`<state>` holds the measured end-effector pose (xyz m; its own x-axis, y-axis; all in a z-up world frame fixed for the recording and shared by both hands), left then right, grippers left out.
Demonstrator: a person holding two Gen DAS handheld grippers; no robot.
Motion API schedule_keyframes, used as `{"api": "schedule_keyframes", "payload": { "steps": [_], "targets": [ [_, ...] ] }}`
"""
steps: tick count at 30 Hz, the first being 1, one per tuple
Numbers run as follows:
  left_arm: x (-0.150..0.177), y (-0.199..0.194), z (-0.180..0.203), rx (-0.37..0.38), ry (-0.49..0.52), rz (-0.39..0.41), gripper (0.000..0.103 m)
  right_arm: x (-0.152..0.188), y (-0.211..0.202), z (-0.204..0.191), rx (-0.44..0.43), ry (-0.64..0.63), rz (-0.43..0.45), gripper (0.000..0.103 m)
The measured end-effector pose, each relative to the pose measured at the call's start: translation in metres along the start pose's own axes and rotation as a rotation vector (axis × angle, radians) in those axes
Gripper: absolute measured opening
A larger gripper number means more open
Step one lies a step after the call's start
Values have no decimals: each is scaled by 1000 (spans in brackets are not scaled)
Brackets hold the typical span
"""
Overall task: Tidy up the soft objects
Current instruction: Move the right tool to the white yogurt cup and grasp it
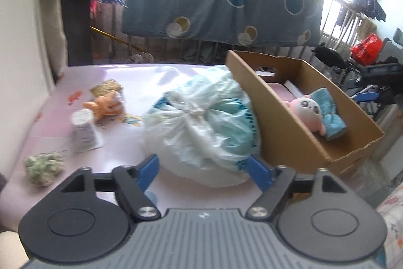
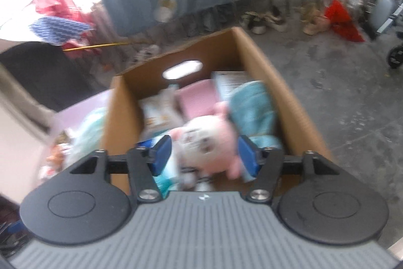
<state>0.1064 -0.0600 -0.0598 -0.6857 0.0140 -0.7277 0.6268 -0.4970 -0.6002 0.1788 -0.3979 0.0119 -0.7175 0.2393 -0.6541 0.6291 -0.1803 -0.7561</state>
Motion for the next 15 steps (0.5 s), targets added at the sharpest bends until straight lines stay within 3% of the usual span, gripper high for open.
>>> {"api": "schedule_keyframes", "payload": {
  "steps": [2, 8, 15],
  "targets": [
    [5, -11, -11, -27, 1, 13, 86, 10, -19, -25, -60, -24, 23, 83],
    [23, -45, -54, -99, -50, 39, 92, 38, -54, -106, -242, -67, 10, 87],
    [38, -74, -103, -105, -171, 78, 95, 62, -65, -200, -414, -53, -17, 89]
  ]
}}
Point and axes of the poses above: each gripper's, at about its wrist camera, not at the fingertips, and y roughly the way its jaws point, z to its right, x to its underside, the point moved 10 cm from there along y, roughly the way its jaws point, and after that the axes turned 14 degrees about x, right-handed, at the moved point
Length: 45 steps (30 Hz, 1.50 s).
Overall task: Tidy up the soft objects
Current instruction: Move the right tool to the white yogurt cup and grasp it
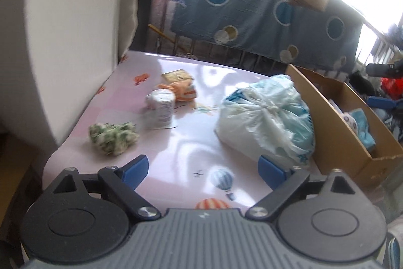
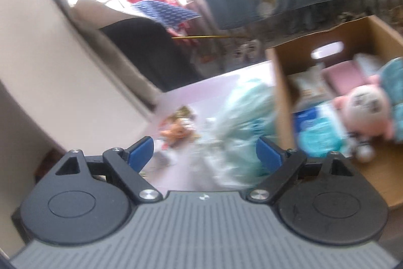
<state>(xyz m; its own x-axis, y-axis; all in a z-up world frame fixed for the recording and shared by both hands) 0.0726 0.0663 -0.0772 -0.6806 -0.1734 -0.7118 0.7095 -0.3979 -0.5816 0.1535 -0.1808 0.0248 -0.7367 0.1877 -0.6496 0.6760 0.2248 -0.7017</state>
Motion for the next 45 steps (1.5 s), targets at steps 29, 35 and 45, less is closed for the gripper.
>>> {"api": "schedule_keyframes", "payload": {
  "steps": [29, 35, 45],
  "targets": [
    [12, -68, -187, -297, -270, 118, 83, 85, 325, -220, 147, -456, -260, 47],
    [19, -65, -177, -246, -256, 91, 69, 79, 314, -203, 105, -267, -264, 45],
    [27, -62, -145, -118, -170, 63, 48, 125, 223, -135, -110, 246, -369, 45]
  ]
}}
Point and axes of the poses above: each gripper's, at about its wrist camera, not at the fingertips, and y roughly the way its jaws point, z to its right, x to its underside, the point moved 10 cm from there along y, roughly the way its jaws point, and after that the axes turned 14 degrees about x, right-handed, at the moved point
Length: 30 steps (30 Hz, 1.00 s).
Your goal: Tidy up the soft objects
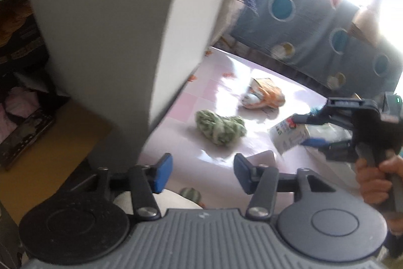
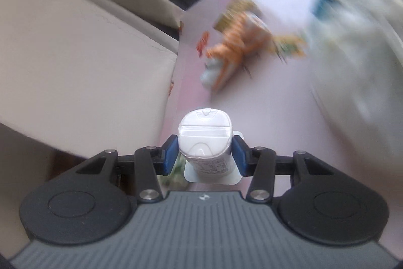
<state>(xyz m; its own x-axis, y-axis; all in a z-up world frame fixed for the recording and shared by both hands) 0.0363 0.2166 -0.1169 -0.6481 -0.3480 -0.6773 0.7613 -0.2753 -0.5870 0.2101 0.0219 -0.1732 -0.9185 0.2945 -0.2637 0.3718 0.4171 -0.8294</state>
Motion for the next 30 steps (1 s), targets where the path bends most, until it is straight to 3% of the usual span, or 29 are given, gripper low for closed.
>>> {"api": "schedule_keyframes", "payload": {
  "steps": [6, 12, 18, 25, 30],
  "targets": [
    [11, 7, 20, 69, 46, -47, 38, 33, -16, 45, -86, 170, -47, 46],
    [13, 28, 51, 140, 102, -80, 37, 35, -40, 64, -19, 155, -7, 47],
    [19, 64, 98, 241, 194, -150, 38, 31, -62, 85, 102, 70, 44, 49],
    [28, 106, 142, 288, 305, -196, 41, 27, -87, 101, -8, 136, 67, 48],
    [29, 136, 157, 266, 341, -217, 41, 29, -83, 101, -58, 177, 43, 41]
  ]
}}
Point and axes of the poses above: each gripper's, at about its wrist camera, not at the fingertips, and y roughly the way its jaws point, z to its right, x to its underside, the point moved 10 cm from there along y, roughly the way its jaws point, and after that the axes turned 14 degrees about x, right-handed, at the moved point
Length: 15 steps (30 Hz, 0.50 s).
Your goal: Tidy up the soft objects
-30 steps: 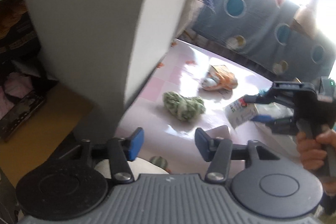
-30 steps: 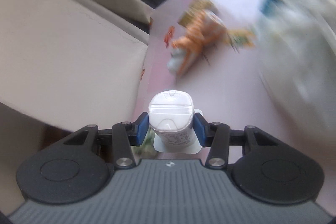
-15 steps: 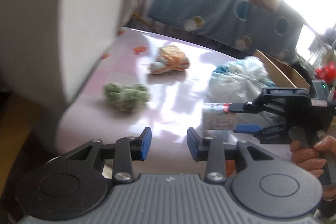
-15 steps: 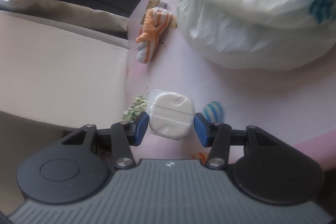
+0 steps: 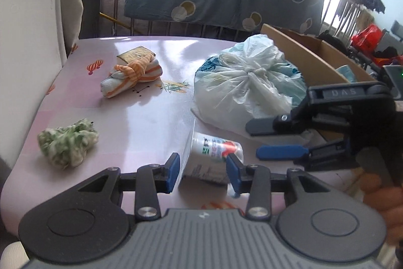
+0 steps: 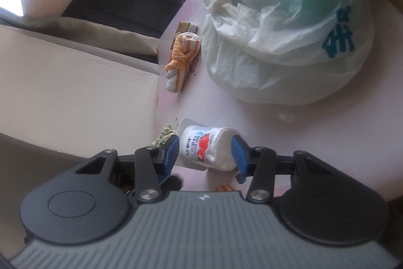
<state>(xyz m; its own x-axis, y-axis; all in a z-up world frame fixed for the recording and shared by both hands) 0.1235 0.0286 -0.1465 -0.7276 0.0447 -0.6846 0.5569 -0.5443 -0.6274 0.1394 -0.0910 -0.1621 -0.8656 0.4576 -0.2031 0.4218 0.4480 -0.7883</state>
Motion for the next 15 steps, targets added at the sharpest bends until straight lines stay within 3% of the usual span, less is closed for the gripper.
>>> {"api": "schedule_keyframes", "payload": {
  "steps": [5, 15],
  "targets": [
    [2, 13, -2, -22, -10, -25, 36, 4, 16, 6, -19, 45, -33, 27],
    [-5, 4, 30, 41, 89, 7, 35, 17, 19, 35, -101, 217, -46, 27]
  ]
}}
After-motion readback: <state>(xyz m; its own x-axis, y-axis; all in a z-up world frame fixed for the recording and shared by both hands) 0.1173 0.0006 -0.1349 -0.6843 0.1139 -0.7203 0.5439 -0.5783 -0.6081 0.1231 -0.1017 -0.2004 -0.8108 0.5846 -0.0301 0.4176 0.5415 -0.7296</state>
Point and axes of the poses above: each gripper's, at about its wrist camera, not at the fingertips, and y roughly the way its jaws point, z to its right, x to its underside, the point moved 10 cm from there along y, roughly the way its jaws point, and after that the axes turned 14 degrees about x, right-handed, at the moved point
